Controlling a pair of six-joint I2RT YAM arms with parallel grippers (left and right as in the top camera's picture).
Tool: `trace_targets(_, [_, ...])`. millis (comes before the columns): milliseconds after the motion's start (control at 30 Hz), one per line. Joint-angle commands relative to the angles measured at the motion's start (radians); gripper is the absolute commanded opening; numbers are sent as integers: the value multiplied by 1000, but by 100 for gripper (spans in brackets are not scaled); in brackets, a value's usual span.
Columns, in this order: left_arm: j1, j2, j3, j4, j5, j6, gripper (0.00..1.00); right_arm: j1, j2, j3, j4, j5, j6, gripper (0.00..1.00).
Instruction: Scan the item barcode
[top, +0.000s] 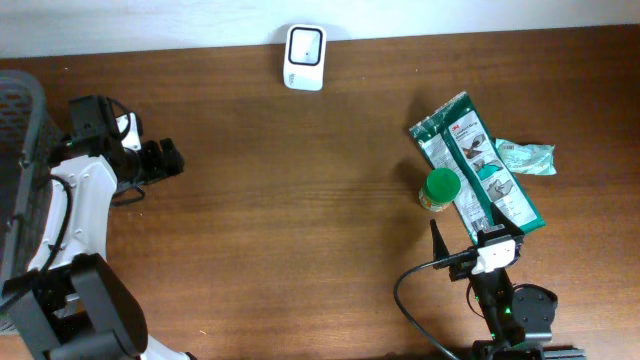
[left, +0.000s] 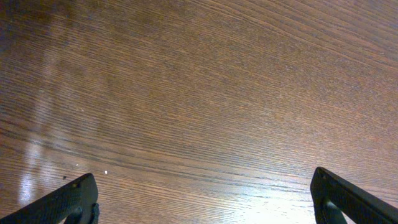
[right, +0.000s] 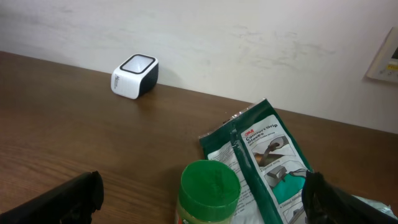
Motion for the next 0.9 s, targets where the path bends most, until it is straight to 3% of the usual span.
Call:
trace_targets(0, [-27, -67, 5, 1, 0, 12, 99, 6, -11, -6, -5, -9, 4, 98])
trace_targets(200, [-248, -222, 5, 1, -1, 13, 99, 6, -11, -6, -5, -9, 4, 98])
trace_targets(433, [-420, -351, -39, 106, -217, 21, 99, 6, -11, -6, -5, -9, 4, 98])
trace_targets(567, [-421, -468, -214, 329, -206, 31, 99, 6, -11, -6, -5, -9, 4, 98])
trace_targets(767, [-392, -807, -726, 857, -103, 133, 99, 6, -11, -6, -5, -9, 4, 98])
trace_targets(867, [-364, -961, -904, 967, -100, 133, 99, 6, -11, -6, -5, -9, 4, 98])
